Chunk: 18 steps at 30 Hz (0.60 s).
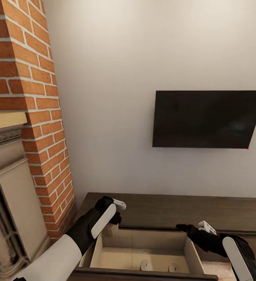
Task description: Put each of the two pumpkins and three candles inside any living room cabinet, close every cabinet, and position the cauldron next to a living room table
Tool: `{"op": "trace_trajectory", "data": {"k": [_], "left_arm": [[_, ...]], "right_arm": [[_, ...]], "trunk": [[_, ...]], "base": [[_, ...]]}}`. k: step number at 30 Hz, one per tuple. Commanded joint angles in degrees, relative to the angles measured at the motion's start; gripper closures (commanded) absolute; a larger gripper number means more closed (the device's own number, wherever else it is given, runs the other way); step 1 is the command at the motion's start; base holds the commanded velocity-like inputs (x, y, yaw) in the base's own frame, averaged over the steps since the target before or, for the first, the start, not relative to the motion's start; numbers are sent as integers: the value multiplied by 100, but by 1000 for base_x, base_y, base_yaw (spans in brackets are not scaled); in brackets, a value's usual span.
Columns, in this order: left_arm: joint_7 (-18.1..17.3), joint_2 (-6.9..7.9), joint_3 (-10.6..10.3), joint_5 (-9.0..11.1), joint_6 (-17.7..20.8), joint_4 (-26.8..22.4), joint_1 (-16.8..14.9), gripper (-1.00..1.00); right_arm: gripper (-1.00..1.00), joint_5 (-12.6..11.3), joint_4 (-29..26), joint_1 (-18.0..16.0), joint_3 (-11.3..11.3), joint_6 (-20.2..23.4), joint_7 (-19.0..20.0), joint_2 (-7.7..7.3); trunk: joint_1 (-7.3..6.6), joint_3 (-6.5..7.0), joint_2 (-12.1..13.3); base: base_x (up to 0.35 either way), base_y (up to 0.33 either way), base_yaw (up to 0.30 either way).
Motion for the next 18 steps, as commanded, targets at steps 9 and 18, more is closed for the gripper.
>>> {"op": "trace_trajectory", "data": {"k": [9, 18], "left_arm": [[63, 2, -12, 53, 9, -5, -6, 100], [64, 2, -12, 50, 9, -5, -6, 100]], "right_arm": [[-100, 27, -36, -5, -34, 34, 36, 5], [-100, 26, -37, -5, -30, 53, 35, -4]], "trunk": [[1, -7, -5], [1, -7, -5]], "base": [[6, -143, 2], [0, -131, 0]]}}
